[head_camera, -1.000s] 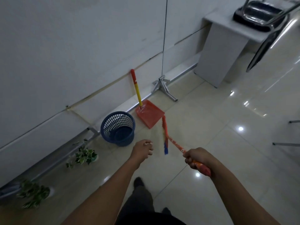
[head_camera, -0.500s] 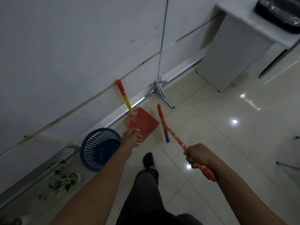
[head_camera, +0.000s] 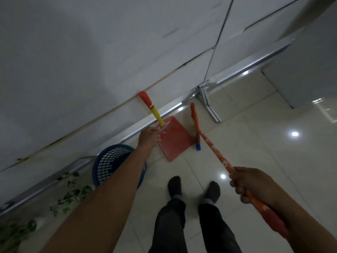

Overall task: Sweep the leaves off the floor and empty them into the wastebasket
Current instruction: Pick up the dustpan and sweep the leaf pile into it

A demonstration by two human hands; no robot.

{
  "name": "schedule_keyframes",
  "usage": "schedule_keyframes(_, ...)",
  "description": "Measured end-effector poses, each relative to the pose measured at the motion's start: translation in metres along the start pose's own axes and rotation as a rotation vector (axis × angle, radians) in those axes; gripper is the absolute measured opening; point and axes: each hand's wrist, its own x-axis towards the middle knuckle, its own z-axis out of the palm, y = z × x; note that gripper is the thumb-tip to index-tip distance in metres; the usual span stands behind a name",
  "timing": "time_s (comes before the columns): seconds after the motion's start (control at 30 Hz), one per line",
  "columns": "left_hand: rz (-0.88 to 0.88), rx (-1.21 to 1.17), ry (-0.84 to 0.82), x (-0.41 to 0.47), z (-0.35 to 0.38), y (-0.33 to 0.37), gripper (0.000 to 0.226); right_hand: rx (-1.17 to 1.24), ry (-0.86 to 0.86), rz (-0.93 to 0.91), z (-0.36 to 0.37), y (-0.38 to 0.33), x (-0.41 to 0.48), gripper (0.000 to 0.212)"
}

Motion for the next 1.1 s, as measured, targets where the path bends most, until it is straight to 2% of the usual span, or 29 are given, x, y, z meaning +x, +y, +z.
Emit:
schedule_keyframes(0.1,-0.011,0.017,0.070,0.032,0.008,0.012,0.032,0.033,-0.065,0.067,-0.006,-0.015,0.011,0.014)
schedule_keyframes(0.17,-0.004,0.023,0.159,0.059,0.010,0.025,0.047,0.071,-0.100,0.092,-0.008,-0.029,0.019,0.019)
schedule_keyframes(0.3,-0.008,0.002,0.330,0.118,0.011,0.053,0.074,0.138,-0.131,0.114,-0.002,-0.061,0.039,0.032)
schedule_keyframes(0.37,-0.008,-0.010,0.369,0.138,0.012,0.061,0.079,0.203,-0.151,0.094,0.005,-0.077,0.047,0.044)
schedule_keyframes(0.47,0.045,-0.040,0.410,0.155,0.015,0.065,0.065,0.266,-0.192,0.052,0.018,-0.099,0.052,0.048)
schedule_keyframes(0.57,0.099,-0.014,0.409,0.163,0.017,0.069,0.048,0.301,-0.219,0.007,0.035,-0.117,0.051,0.037)
schedule_keyframes(0.73,0.155,0.123,0.364,0.160,0.021,0.071,0.046,0.337,-0.210,-0.023,0.053,-0.141,0.052,0.029)
schedule_keyframes(0.87,0.248,0.246,0.266,0.132,0.027,0.049,0.042,0.368,-0.205,0.018,0.061,-0.143,0.059,0.003)
schedule_keyframes(1.0,0.307,0.283,0.193,0.100,0.035,0.027,0.039,0.276,-0.160,0.068,0.061,-0.123,0.063,0.010)
schedule_keyframes(1.1,0.373,0.327,0.152,0.074,0.041,0.022,0.026,0.152,-0.068,0.072,0.054,-0.106,0.059,0.010)
